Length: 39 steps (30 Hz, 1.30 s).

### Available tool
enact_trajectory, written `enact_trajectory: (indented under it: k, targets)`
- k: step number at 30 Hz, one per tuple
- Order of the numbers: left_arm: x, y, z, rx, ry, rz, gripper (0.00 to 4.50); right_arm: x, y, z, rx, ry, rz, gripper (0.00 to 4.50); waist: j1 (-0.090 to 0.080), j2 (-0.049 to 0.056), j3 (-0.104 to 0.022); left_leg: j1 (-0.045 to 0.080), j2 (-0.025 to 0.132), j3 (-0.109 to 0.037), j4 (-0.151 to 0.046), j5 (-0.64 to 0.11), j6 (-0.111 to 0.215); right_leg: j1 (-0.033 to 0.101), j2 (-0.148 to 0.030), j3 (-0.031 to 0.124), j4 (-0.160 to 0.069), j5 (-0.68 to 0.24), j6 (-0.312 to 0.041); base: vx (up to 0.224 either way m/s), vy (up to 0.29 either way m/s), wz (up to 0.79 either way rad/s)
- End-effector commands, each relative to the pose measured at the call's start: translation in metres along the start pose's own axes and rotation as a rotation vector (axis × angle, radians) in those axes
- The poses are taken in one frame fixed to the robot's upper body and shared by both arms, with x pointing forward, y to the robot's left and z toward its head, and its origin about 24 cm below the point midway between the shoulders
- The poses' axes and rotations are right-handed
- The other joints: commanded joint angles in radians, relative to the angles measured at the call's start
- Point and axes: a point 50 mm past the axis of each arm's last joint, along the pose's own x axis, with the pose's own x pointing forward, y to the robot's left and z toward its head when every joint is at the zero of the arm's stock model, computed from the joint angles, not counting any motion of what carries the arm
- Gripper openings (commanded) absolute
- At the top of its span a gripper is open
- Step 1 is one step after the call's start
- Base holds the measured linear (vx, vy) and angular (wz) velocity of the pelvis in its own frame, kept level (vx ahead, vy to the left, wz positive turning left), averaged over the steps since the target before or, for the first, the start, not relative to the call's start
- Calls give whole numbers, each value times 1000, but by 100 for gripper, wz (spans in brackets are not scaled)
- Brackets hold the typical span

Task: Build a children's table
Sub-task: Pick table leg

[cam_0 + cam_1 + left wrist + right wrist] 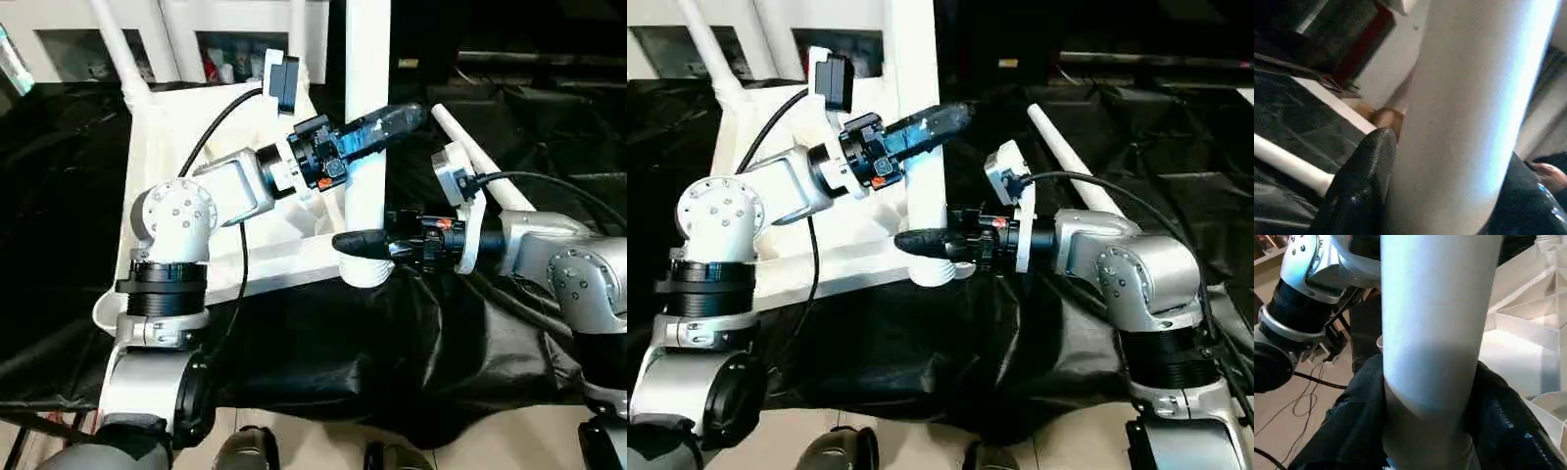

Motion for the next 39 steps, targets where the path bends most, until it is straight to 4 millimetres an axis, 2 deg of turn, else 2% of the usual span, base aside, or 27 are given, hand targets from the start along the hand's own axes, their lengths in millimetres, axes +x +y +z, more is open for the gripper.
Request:
enact_trajectory:
  k: [1,3,6,7,10,11,13,16,19,24,25,27,30,32,33,36,39]
  targets:
    - [-1,5,-1,0,-8,55,238,1,5,3,-31,-9,36,196,3,-13,-116,47,43,-35,-67,-212,-5,50,-48,26,-78,-340,-171,0,0,0]
    - [-2,8,-1,17,-20,100,224,0,4,3,-32,-11,31,196,3,-14,-120,44,42,-36,-67,-208,-5,54,-48,25,-77,-337,-168,0,0,0]
    - [-2,12,-1,53,-26,149,219,0,3,4,-37,-14,23,196,2,-15,-116,48,42,-37,-70,-241,-12,51,-48,24,-87,-391,-150,0,0,0]
    - [-1,12,-1,68,-25,162,213,0,3,4,-39,-15,20,196,2,-13,-118,53,43,-38,-70,-252,-19,50,-50,24,-89,-410,-142,0,0,0]
    - [0,13,-1,90,-29,191,210,-1,2,5,-51,-26,-3,196,1,-13,-122,50,44,-41,-72,-242,-25,53,-49,22,-85,-380,-143,0,0,0]
    - [0,13,-1,90,-32,198,206,-1,1,5,-54,-29,-12,266,1,-14,-122,49,44,-41,-71,-240,-25,54,-49,22,-84,-374,-146,0,0,0]
    - [1,13,-1,126,-30,226,204,0,-4,6,-27,-59,-66,269,1,-13,-124,49,44,-40,-70,-235,-23,54,-49,22,-83,-364,-151,0,0,0]
    - [4,14,1,189,-12,296,192,2,-11,7,-25,-56,-177,307,-2,-13,-125,50,43,-42,-71,-235,-29,52,-48,21,-85,-380,-137,0,0,0]
    - [6,14,2,191,-1,338,190,1,-18,4,10,-33,-268,313,-5,-11,-125,50,41,-41,-71,-242,-41,50,-46,21,-84,-388,-130,0,0,0]
    - [9,17,3,181,6,384,189,-2,-20,6,91,-49,-261,314,-2,-11,-124,51,39,-41,-71,-240,-31,50,-45,21,-87,-374,-131,0,0,0]
    - [9,19,3,173,4,413,189,-3,-20,5,117,-35,-271,314,-1,-7,-123,49,39,-42,-72,-236,-32,50,-44,21,-84,-362,-133,0,0,0]
    - [9,21,2,164,7,437,189,-4,-22,5,136,-25,-287,314,-3,-13,-123,46,39,-42,-73,-231,-33,53,-44,20,-83,-347,-135,0,0,0]
    - [9,25,1,167,16,493,189,-6,-24,5,165,-22,-312,314,-2,-12,-124,47,38,-42,-72,-228,-33,54,-46,21,-84,-354,-131,0,0,0]
    - [10,27,1,162,5,532,189,-7,-27,7,174,-29,-341,314,-3,-17,-123,45,38,-41,-71,-218,-33,54,-46,21,-84,-349,-129,0,0,0]
    - [11,27,1,162,-2,544,189,-7,-28,8,174,-32,-350,314,-2,-16,-123,46,37,-42,-71,-217,-31,53,-45,20,-84,-349,-129,0,0,0]
    - [12,27,2,177,-11,568,189,-5,-27,9,184,-40,-356,314,-2,-20,-124,45,38,-41,-71,-207,-29,53,-46,20,-84,-352,-123,0,0,0]
    - [14,25,1,198,-8,578,189,7,-24,5,198,-32,-356,314,-4,-17,-124,45,38,-42,-72,-204,-29,52,-46,20,-85,-360,-119,0,0,0]
